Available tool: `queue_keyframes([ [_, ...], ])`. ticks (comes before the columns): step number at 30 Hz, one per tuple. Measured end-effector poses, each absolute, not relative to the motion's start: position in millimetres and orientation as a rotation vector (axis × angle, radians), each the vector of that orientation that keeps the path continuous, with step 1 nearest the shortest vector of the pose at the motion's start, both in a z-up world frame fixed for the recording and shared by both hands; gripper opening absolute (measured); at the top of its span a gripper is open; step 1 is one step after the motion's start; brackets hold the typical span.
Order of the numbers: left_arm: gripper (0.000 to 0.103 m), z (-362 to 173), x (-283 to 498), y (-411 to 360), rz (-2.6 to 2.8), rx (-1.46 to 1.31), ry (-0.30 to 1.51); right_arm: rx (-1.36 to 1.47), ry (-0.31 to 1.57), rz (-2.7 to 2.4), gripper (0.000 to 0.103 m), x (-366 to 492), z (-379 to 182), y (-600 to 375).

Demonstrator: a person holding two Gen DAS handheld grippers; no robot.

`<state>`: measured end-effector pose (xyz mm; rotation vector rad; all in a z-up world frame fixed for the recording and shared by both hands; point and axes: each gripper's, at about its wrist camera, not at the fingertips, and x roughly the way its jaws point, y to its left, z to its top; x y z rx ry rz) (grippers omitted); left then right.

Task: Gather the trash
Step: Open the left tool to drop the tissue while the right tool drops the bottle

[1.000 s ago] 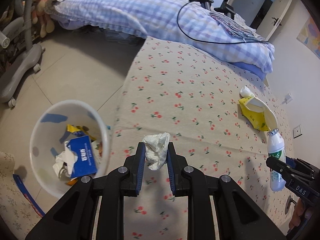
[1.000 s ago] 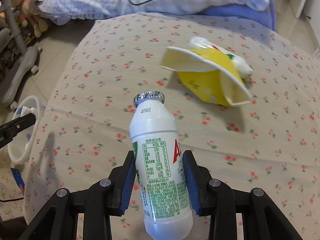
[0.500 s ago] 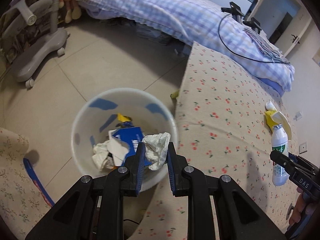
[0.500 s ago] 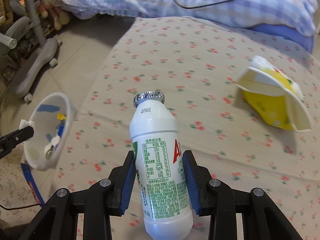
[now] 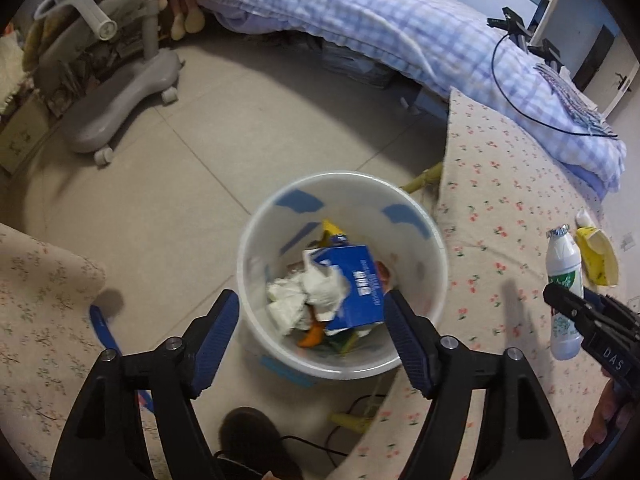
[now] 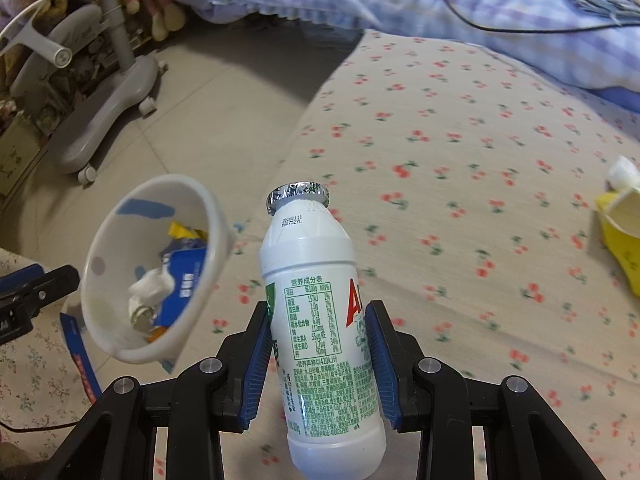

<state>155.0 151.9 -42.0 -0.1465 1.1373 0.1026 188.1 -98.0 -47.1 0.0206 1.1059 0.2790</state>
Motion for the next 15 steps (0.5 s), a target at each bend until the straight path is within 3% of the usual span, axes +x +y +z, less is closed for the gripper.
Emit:
queue_keyframes([
  [15,0.084,-48,131,206,0.183,-0.116,1.133,0.021,1.066,0.404,0.042,206,-63,-24],
])
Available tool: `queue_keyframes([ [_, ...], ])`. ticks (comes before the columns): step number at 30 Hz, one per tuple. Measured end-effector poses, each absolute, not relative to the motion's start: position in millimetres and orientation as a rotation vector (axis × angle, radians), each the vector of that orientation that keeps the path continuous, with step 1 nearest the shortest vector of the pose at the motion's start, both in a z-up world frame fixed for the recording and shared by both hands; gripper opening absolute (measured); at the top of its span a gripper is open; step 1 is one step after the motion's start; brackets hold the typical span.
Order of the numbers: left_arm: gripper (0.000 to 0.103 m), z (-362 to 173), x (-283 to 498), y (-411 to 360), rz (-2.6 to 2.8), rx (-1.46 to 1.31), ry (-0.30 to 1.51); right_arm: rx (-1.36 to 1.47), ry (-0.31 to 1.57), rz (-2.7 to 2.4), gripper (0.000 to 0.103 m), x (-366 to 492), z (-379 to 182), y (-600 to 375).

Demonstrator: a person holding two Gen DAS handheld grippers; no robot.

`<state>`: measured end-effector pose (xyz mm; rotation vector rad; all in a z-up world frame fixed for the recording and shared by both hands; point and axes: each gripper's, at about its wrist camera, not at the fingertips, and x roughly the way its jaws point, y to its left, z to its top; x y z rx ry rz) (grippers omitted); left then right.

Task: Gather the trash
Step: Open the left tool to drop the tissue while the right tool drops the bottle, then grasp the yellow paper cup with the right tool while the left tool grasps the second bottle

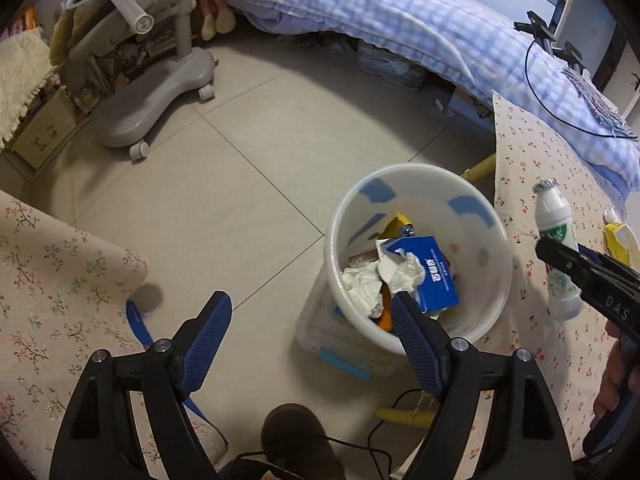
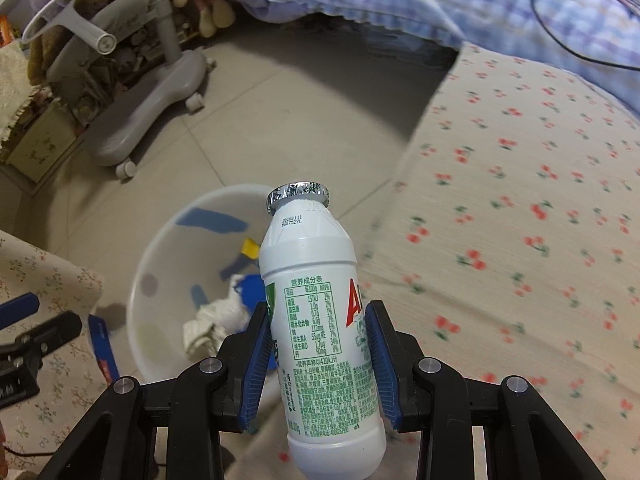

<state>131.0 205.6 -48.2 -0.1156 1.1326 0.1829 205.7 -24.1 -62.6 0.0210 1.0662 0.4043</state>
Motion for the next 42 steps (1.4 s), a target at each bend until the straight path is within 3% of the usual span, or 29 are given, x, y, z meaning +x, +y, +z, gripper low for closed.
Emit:
queue_keyframes([
  [6,0.085,-49,129,213,0.182,-0.118,1.134,0.062,1.052,0.434,0.044,212,-69,-9],
  [8,0.088,-50,129,215,0.183,-0.118,1.135,0.075,1.044,0.443,0.069,212,-69,-7],
  [9,0.089,-50,128,216,0.187,-0.120,1.134,0.082,1.034,0.441,0.071,211,-68,-7],
  [21,0.092,-45,130,206,0.181,-0.119,1.126,0.074,1.013,0.377,0.072,205,-54,-39],
  [26,0.099,-38,135,190,0.157,-0.120,1.114,0.054,1.009,0.325,0.076,199,-48,-64],
  [31,0.100,-31,140,163,0.121,-0.110,1.101,0.034,0.982,0.251,0.084,194,-34,-101],
  [42,0.101,-25,156,97,0.036,-0.089,1.109,-0.027,0.943,-0.031,0.086,194,-9,-211],
])
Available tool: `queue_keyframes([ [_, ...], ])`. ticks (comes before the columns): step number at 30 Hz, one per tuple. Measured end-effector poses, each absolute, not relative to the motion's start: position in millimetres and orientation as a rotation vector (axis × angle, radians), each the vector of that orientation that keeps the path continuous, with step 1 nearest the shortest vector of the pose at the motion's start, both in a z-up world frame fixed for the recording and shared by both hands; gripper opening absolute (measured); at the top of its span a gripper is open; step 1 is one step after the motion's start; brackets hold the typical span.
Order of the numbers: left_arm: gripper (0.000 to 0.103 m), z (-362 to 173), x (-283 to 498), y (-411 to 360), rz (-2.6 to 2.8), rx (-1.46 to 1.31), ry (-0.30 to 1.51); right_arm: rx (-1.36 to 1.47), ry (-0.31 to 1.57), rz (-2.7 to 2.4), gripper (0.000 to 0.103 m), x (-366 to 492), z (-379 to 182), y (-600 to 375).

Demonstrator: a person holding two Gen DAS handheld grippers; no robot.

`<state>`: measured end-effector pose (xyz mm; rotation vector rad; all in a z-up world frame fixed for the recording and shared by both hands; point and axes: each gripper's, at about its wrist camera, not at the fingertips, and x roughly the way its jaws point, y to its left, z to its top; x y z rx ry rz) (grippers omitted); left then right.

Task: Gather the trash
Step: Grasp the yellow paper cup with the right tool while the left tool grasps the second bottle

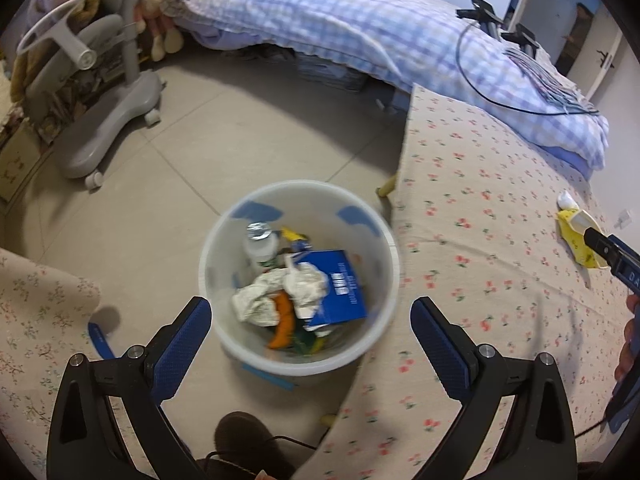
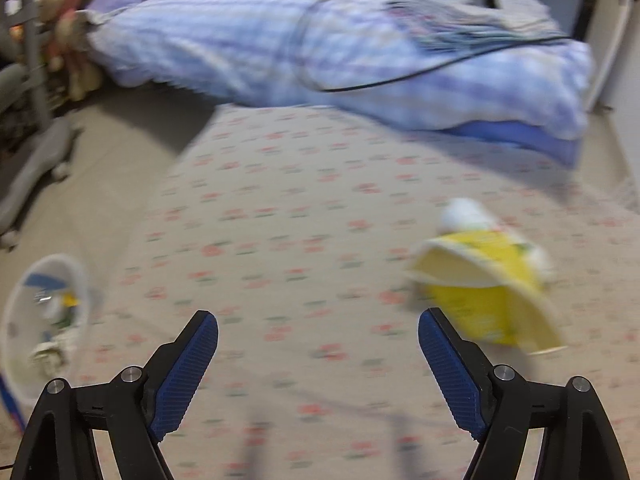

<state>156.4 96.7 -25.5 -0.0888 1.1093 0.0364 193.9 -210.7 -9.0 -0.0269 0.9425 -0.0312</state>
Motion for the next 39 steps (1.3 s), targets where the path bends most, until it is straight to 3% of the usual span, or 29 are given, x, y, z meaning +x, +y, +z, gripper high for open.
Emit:
queue_keyframes([
  [13,0.101,-38,170,42,-0.039,-0.053,1.156,0.036,1.009,-0.268,0.084,212,-35,-326],
  [15,0.101,-40,171,35,-0.052,-0.052,1.162,0.045,1.019,-0.287,0.078,215,-41,-334],
  [18,0.101,-41,172,26,-0.072,-0.055,1.168,0.080,1.050,-0.283,0.055,218,-53,-344],
  [19,0.101,-41,172,22,-0.080,-0.057,1.169,0.100,1.063,-0.275,0.040,217,-57,-347],
  [20,0.101,-41,172,19,-0.084,-0.058,1.170,0.127,1.079,-0.263,0.035,217,-60,-351],
  [32,0.101,-43,181,-66,-0.177,-0.031,1.186,0.269,1.041,-0.270,0.033,162,-15,-401],
  [39,0.101,-50,198,-151,-0.239,-0.028,1.210,0.416,1.092,-0.363,0.033,123,-27,-464],
])
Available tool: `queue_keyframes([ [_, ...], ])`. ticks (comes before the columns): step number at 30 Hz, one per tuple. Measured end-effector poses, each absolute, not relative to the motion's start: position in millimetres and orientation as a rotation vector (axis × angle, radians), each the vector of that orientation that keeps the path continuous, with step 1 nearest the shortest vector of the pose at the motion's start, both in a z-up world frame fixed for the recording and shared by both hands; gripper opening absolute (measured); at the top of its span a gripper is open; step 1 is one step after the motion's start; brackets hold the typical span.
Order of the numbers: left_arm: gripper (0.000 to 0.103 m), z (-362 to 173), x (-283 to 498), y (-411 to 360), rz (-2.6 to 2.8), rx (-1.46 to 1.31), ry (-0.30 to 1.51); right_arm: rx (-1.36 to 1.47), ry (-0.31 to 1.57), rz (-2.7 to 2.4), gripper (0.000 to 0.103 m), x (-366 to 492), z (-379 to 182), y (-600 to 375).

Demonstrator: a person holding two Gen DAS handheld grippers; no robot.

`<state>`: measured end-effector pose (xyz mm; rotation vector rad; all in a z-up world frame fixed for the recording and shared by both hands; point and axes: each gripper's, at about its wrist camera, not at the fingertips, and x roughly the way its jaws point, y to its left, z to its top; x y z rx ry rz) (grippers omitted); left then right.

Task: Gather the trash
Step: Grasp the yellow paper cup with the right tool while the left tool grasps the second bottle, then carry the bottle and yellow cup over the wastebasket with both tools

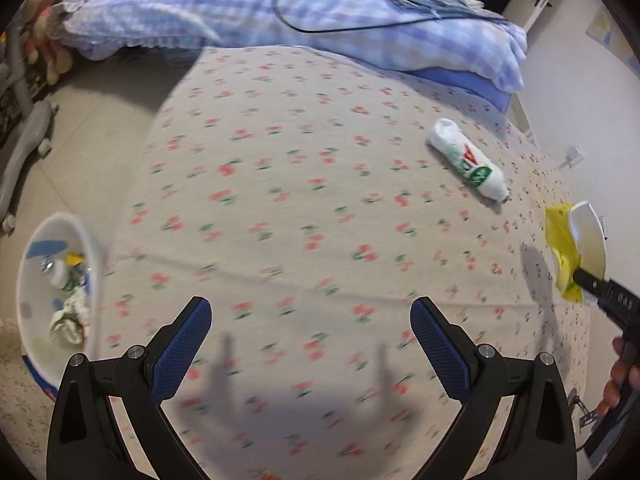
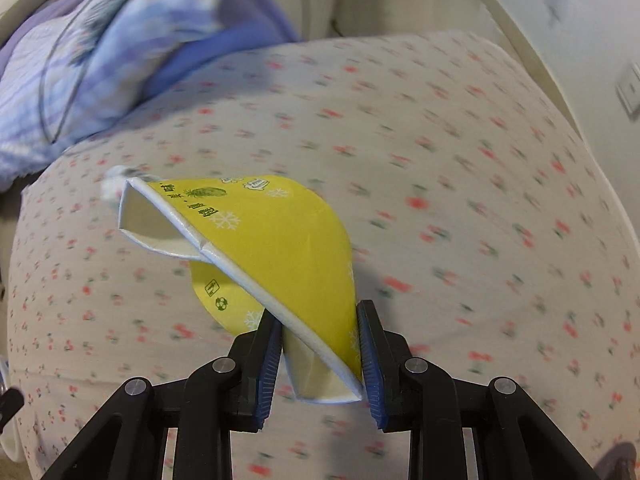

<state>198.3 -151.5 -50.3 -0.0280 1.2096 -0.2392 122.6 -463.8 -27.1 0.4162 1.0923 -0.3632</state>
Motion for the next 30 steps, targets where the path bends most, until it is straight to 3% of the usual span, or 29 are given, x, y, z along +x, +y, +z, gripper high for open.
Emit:
queue_keyframes([
  [9,0.100,-60,243,-259,-0.285,-0.149,1.206,0.457,1.103,-0.393,0.033,86,-31,-511],
  [16,0.093,-68,277,-319,-0.249,-0.191,1.172,0.470,1.116,-0.403,0.033,71,-38,-534],
  [18,0.087,-73,284,-332,-0.227,-0.175,1.173,0.479,1.115,-0.403,0.033,70,-39,-539],
  [22,0.066,-88,296,-342,-0.185,-0.171,1.216,0.486,1.121,-0.397,0.033,68,-41,-543],
  [25,0.045,-86,294,-341,-0.173,-0.115,1.199,0.486,1.123,-0.398,0.033,67,-42,-547],
  [30,0.043,-84,284,-318,-0.231,-0.146,1.229,0.489,1.118,-0.403,0.033,65,-40,-549],
])
